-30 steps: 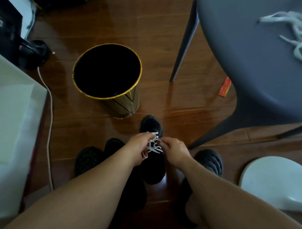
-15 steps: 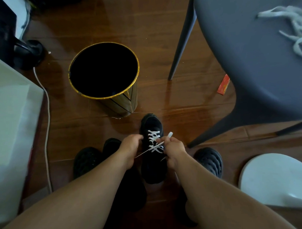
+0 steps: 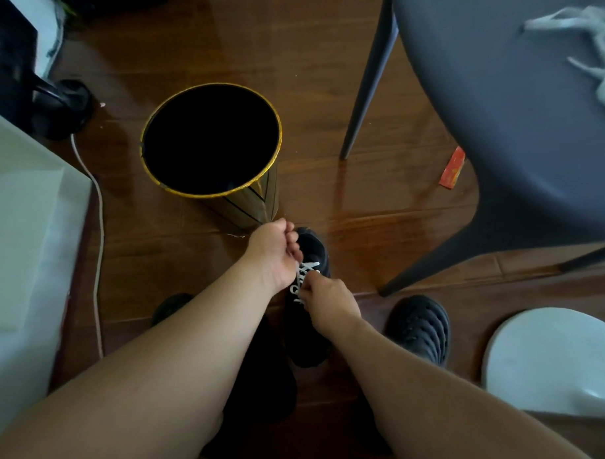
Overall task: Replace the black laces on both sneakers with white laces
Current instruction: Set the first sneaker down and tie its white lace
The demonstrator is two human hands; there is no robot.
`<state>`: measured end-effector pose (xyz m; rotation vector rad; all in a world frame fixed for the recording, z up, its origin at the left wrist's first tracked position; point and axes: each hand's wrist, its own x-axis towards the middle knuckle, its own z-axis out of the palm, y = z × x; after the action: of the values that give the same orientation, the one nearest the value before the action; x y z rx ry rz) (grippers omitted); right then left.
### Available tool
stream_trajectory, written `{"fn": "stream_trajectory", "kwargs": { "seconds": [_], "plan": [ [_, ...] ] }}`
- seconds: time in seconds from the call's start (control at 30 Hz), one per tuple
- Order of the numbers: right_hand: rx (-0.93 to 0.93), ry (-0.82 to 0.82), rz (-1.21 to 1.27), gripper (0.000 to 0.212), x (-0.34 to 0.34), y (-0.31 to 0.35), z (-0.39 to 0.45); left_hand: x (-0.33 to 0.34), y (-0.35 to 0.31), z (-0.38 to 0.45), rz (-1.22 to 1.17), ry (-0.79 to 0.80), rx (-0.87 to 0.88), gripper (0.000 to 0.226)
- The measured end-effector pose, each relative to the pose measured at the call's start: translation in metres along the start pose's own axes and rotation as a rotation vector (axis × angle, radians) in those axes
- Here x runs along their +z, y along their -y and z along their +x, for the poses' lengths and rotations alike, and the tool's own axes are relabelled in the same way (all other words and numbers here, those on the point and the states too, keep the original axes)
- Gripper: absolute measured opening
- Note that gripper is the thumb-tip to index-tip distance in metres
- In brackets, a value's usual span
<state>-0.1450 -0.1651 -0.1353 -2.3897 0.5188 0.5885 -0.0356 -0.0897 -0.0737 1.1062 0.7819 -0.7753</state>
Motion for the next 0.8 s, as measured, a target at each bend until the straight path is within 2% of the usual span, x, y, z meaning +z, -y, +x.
{"fn": "stream_trajectory", "kwargs": {
  "seconds": [0.1, 0.17, 0.2, 0.23, 0.27, 0.3, 0.33, 0.37, 0.4, 0.43, 0.5, 0.6, 0.67, 0.8],
  "plan": [
    [-0.06, 0.027, 0.056, 0.014, 0.001, -0.003, 0.0, 0.009, 0.003, -0.006, 0.23, 0.085, 0.096, 0.035],
    [-0.017, -0.005, 0.197, 0.014, -0.002, -0.004, -0.001, 0.006, 0.009, 0.001, 0.465, 0.123, 0.226, 0.027],
    [0.036, -0.032, 0.305, 0.015, -0.003, -0.004, 0.0, 0.001, 0.013, 0.004, 0.568, 0.136, 0.283, 0.036],
    [0.096, -0.052, 0.425, 0.018, -0.003, -0.005, 0.002, -0.005, 0.016, 0.009, 0.645, 0.109, 0.323, 0.056],
    [0.154, -0.061, 0.541, 0.023, -0.004, -0.004, 0.003, -0.012, 0.021, 0.012, 0.703, 0.041, 0.342, 0.073],
    [0.196, -0.063, 0.644, 0.027, -0.004, -0.003, 0.003, -0.02, 0.026, 0.014, 0.769, -0.06, 0.345, 0.078],
    [0.229, -0.059, 0.729, 0.029, -0.003, -0.002, 0.004, -0.028, 0.032, 0.014, 0.849, -0.141, 0.345, 0.069],
    [0.254, -0.049, 0.8, 0.03, -0.004, -0.001, 0.004, -0.037, 0.04, 0.014, 0.939, -0.146, 0.356, 0.049],
    [0.275, -0.031, 0.85, 0.028, -0.006, 0.0, 0.004, -0.048, 0.05, 0.018, 1.01, -0.089, 0.366, 0.025],
    [0.296, -0.009, 0.891, 0.025, -0.009, 0.001, 0.003, -0.057, 0.059, 0.019, 1.063, -0.009, 0.386, 0.015],
    [0.333, 0.021, 0.965, 0.018, -0.013, 0.002, 0.002, -0.068, 0.066, 0.017, 1.19, 0.081, 0.424, 0.023],
    [0.338, 0.006, 0.965, 0.009, -0.016, 0.0, 0.001, -0.07, 0.065, 0.013, 1.427, 0.05, 0.576, 0.02],
    [0.304, -0.014, 0.86, 0.006, -0.017, -0.002, 0.001, -0.068, 0.064, 0.01, 1.472, 0.033, 0.617, 0.021],
    [0.181, -0.002, 0.724, 0.021, -0.021, -0.006, 0.001, -0.066, 0.063, 0.011, 1.62, -0.001, 0.628, 0.026]
  ]
}}
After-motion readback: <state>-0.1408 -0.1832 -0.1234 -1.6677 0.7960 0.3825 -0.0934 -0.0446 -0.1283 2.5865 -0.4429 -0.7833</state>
